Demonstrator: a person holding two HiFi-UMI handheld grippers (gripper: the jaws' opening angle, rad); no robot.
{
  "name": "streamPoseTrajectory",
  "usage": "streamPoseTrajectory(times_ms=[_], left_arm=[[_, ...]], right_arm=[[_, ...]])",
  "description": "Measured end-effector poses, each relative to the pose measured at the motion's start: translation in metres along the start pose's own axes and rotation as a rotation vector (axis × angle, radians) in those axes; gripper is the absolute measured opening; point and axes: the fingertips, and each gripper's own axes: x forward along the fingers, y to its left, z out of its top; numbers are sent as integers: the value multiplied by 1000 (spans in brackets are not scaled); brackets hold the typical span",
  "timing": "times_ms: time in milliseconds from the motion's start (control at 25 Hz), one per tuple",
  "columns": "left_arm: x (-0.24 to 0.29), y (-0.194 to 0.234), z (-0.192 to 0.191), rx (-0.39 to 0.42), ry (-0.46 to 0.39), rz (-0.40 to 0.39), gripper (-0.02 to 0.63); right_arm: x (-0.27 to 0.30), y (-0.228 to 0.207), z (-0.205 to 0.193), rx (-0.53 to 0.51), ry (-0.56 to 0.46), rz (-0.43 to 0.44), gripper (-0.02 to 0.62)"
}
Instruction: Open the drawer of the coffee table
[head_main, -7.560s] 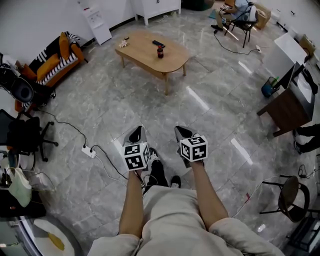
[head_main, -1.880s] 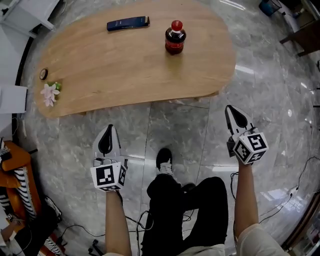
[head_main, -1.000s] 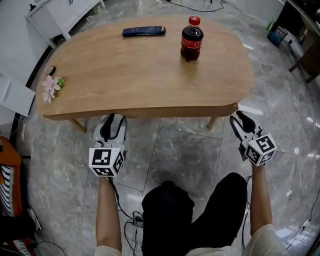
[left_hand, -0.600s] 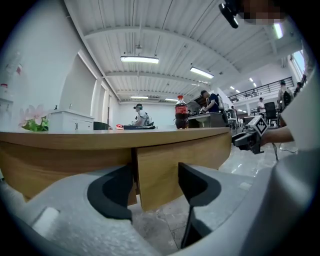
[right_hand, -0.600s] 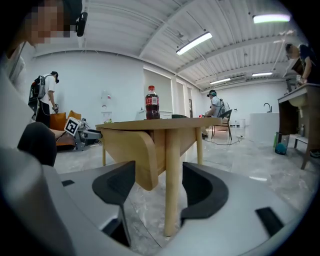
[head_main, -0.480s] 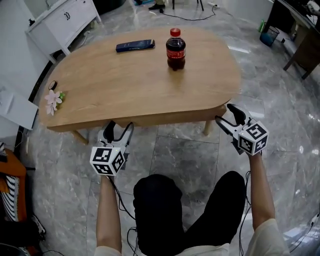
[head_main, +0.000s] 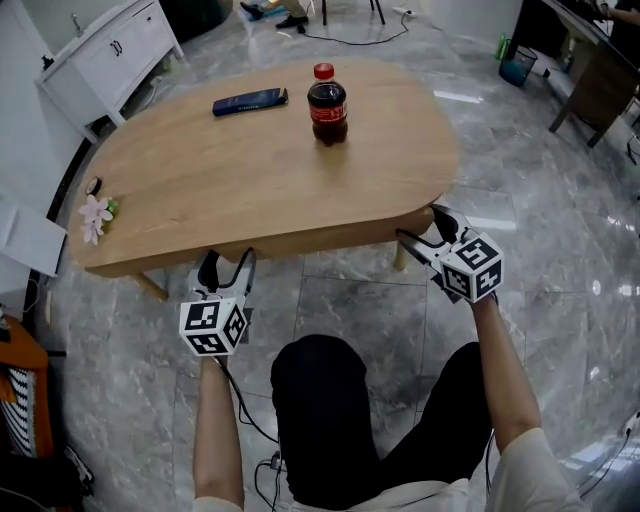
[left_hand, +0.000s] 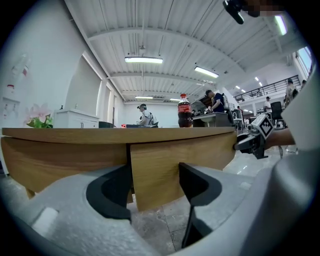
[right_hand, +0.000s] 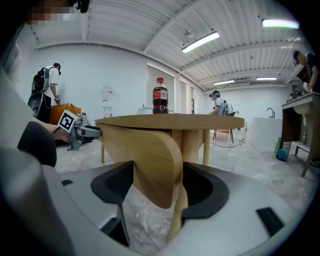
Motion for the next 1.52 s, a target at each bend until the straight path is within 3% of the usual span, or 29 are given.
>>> streamPoseTrajectory(times_ms=[320, 1520], left_arm=[[-1, -1, -1, -34, 28, 14, 284], [-56, -24, -8, -30, 56, 14, 284]], right_arm=[[0, 4, 1, 9, -5, -56, 314], [-43, 40, -12, 21, -4, -35, 314]])
